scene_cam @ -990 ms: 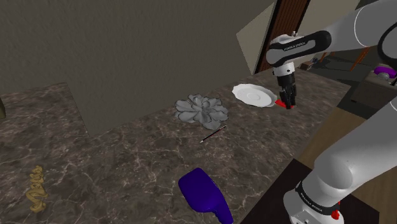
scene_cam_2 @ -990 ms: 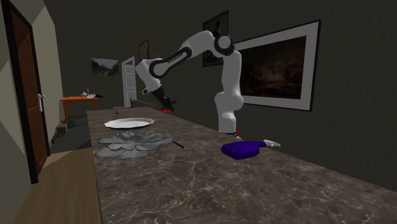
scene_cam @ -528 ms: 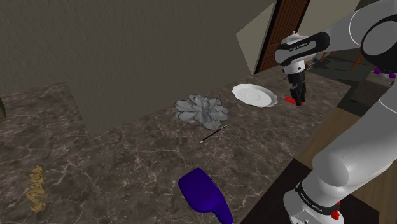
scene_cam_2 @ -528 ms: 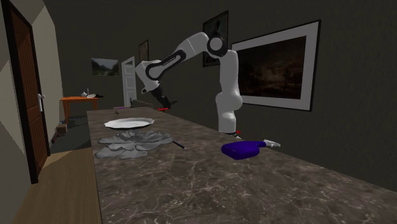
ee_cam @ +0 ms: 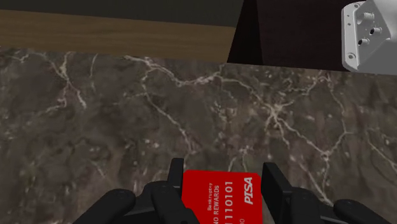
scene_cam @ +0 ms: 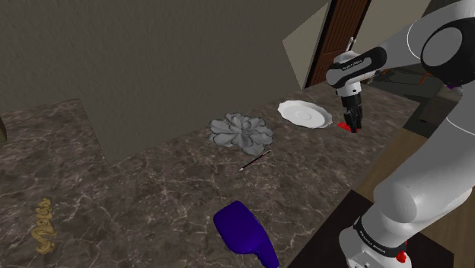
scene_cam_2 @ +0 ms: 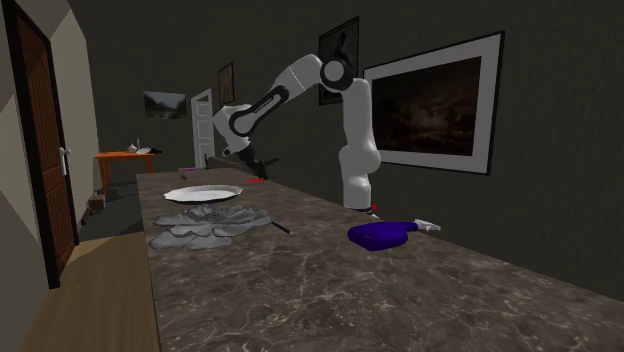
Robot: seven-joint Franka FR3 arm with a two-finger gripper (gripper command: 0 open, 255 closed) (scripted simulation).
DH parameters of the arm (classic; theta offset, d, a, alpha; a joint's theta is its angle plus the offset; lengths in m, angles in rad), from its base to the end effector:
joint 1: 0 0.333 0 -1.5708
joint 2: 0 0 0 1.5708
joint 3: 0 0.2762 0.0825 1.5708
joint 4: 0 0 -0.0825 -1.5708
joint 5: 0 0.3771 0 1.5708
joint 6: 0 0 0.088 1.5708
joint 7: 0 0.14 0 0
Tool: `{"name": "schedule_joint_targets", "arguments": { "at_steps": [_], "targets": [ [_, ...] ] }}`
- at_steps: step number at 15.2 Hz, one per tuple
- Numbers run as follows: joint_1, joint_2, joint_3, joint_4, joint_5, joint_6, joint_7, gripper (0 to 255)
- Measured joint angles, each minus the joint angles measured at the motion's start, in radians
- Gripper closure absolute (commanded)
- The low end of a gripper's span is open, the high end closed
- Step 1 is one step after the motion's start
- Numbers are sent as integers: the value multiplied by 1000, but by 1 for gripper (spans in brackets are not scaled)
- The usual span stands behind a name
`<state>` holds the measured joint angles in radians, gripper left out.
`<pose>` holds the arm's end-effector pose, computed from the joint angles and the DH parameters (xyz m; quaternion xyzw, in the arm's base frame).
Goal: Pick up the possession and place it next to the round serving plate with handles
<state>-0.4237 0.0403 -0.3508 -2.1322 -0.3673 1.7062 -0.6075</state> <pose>0.3051 -0.3626 0.3044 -0.9577 0.0158 0.2873 0.0078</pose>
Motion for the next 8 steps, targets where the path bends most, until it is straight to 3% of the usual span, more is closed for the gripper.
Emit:
{"name": "schedule_joint_targets", "arguments": {
  "at_steps": [8],
  "targets": [
    [-5, 53, -2, -42, 8, 92, 18, 255]
  ]
}}
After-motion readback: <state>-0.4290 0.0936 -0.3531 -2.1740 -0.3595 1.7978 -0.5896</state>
